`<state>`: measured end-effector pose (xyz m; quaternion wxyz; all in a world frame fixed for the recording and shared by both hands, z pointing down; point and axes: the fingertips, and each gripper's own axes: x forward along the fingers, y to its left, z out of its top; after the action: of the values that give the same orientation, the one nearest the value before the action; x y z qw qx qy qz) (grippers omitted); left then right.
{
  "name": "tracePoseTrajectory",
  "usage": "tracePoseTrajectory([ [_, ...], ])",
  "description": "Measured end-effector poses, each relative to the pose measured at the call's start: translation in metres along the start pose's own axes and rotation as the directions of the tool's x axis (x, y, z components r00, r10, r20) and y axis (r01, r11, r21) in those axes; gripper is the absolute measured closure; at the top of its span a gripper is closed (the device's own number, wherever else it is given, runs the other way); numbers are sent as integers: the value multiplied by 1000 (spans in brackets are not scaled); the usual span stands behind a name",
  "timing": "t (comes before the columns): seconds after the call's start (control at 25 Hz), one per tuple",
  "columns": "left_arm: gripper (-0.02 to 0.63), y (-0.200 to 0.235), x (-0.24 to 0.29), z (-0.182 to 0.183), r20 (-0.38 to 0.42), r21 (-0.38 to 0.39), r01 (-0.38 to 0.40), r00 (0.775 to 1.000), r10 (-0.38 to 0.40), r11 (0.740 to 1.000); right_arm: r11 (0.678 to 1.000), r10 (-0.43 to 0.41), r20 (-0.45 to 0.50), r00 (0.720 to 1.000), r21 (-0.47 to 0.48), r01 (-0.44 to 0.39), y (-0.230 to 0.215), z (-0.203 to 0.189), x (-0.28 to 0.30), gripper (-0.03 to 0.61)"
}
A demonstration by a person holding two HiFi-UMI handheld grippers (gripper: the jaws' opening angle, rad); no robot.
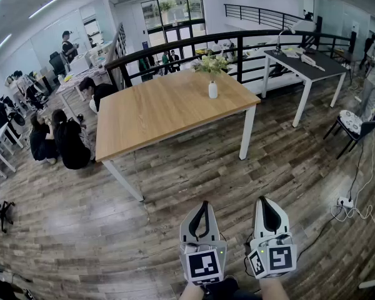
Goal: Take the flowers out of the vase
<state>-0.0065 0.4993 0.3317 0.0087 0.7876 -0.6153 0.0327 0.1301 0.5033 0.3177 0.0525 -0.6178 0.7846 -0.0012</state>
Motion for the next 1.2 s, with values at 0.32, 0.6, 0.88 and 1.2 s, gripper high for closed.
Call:
tracePoseTrajectory([
  [0.32,598,1,2,0,2,1,-4,1000,4,1000,1000,9,-5,1000,19,-9,1,-4,1,584],
  [0.6,598,-3,5,3,19,6,-7,1000,7,1000,999,28,-12,1000,44,-28,-3,-4,3,584],
  [0.88,598,-19,14,0,8,10,-14,1000,14,1000,996,53,-22,998,71,-51,-21,-10,5,584],
  [1.2,598,-40,15,-5,2,24,-36,999,36,999,993,59,-35,998,106,-55,-50,-19,2,584],
])
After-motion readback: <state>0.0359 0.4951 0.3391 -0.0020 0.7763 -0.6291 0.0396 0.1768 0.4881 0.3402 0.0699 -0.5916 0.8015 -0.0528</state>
